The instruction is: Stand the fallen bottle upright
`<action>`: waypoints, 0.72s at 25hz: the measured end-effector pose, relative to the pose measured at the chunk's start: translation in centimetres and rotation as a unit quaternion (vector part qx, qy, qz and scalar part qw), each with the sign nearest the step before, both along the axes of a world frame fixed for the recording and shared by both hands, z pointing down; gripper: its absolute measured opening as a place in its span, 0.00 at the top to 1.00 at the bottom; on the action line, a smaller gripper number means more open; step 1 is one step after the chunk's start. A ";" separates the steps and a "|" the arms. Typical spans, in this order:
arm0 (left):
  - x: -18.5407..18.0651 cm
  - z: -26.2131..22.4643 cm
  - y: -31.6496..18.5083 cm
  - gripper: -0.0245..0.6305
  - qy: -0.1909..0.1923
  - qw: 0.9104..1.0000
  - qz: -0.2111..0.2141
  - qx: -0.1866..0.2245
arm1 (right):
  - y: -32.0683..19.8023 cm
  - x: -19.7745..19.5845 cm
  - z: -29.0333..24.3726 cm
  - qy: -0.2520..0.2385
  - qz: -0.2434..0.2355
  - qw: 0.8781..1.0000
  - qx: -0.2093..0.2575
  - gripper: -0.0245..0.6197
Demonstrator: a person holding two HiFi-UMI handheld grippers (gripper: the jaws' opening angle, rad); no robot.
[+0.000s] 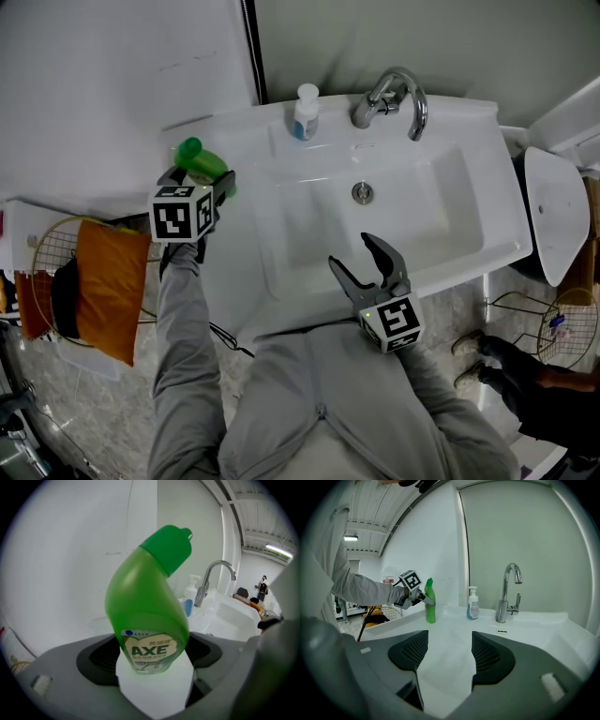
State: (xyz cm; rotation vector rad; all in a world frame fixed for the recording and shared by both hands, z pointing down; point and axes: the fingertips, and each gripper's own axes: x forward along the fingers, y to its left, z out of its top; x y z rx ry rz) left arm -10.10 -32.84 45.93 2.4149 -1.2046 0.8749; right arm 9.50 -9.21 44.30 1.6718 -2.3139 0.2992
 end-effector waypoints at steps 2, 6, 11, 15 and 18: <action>-0.1 0.0 0.1 0.23 0.001 1.000 0.000 0.001 | 0.1 -0.1 0.0 -0.001 0.000 1.000 -0.002 0.51; 0.0 0.0 0.1 0.23 0.004 1.000 0.002 0.012 | 0.2 -0.1 0.1 0.000 -0.001 1.000 -0.003 0.51; 0.0 -0.6 -0.1 0.23 0.010 0.999 -0.001 0.038 | 0.3 -0.3 0.0 0.002 -0.005 1.000 -0.004 0.51; -0.5 -1.8 0.4 0.21 0.011 0.998 -0.005 0.054 | 0.6 -0.7 -0.3 0.005 -0.009 1.000 0.001 0.51; -0.8 -2.8 1.1 0.21 0.015 0.998 -0.006 0.067 | 0.6 -1.1 -0.5 0.005 -0.014 1.000 0.004 0.51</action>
